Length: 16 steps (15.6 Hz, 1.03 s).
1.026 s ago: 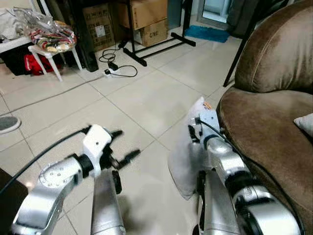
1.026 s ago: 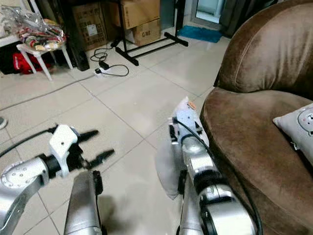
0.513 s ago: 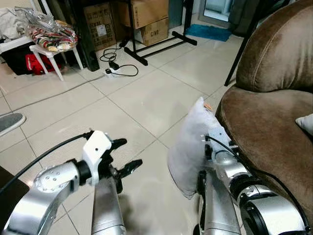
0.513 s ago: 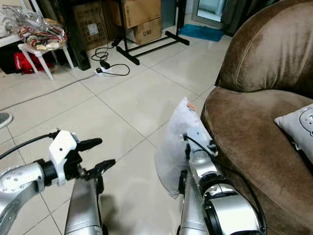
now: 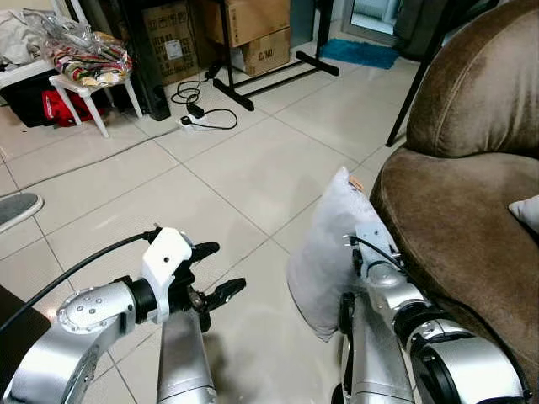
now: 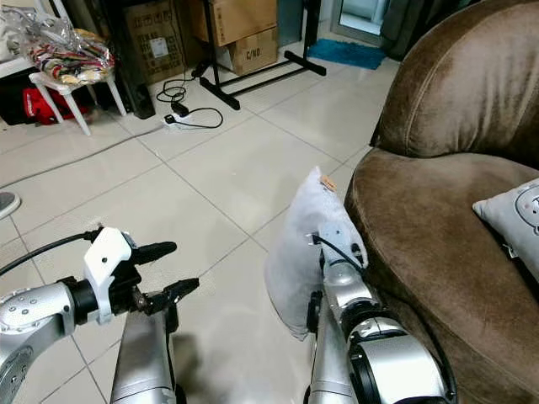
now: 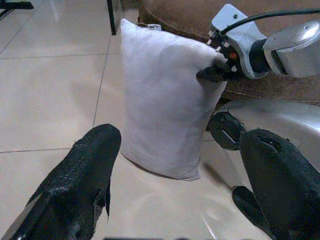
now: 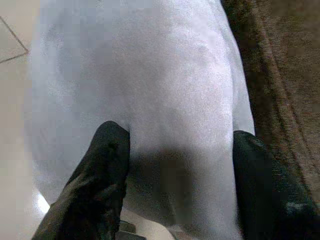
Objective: Move the pillow to the sofa from floor
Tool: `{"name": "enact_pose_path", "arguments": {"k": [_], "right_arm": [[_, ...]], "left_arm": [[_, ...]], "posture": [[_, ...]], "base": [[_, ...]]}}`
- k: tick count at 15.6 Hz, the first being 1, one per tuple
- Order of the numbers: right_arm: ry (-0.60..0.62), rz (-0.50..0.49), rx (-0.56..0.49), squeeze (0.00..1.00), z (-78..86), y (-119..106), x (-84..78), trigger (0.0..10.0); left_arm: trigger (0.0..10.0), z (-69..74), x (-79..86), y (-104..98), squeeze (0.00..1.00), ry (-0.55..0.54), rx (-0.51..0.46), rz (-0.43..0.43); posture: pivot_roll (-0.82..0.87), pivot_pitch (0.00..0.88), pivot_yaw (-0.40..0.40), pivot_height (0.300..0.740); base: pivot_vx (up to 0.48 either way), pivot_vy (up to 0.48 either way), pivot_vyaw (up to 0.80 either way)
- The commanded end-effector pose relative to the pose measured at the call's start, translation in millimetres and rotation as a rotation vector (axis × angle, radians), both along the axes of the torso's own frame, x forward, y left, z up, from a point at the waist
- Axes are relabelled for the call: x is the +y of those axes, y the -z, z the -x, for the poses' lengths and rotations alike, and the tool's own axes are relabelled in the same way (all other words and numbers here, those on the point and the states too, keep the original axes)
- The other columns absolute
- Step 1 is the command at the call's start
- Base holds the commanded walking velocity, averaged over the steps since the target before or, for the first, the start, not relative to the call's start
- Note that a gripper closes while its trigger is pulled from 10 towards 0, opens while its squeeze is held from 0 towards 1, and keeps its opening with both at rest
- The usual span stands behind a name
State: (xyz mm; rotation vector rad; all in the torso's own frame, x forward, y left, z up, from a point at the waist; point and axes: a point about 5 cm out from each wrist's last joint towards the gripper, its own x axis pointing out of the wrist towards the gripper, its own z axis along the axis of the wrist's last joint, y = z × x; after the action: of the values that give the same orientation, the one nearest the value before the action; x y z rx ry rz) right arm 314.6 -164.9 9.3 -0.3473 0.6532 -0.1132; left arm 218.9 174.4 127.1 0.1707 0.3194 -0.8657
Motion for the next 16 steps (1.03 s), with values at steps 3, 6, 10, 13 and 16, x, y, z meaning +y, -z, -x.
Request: {"name": "enact_pose_path", "arguments": {"k": [3,6,10,13,16], "right_arm": [[-0.002,-0.032,-0.004,0.00,-1.8,-1.2,4.1,0.0],[-0.001,-0.047,-0.005,0.00,-2.7,-2.0,4.5,0.0],[-0.011,-0.051,-0.012,0.00,-4.5,-3.8,5.4,0.0],[-0.022,-0.053,-0.014,0.00,-4.5,-3.7,7.2,0.0],[-0.027,-0.051,-0.010,0.00,-4.0,-3.1,7.6,0.0]], "left_arm": [[10.0,-1.1,1.3,-0.2,0.00,0.008,0.014,-0.001],[10.0,-2.3,1.3,0.5,0.00,0.008,0.016,-0.001],[10.0,-3.8,1.6,1.2,0.00,0.002,0.014,0.002],[10.0,-5.6,0.8,1.6,0.00,0.003,0.011,0.004],[10.0,-8.2,-0.3,1.9,0.00,0.006,0.008,0.006]], "posture": [[0.07,0.000,0.028,0.450],[0.07,0.000,0.019,0.450],[0.07,0.000,0.019,0.450],[0.07,0.000,0.019,0.450],[0.06,0.000,0.020,0.450]], "base": [[0.000,0.000,0.00],[0.000,0.000,0.00],[0.000,0.000,0.00],[0.000,0.000,0.00],[0.000,0.000,0.00]]}}
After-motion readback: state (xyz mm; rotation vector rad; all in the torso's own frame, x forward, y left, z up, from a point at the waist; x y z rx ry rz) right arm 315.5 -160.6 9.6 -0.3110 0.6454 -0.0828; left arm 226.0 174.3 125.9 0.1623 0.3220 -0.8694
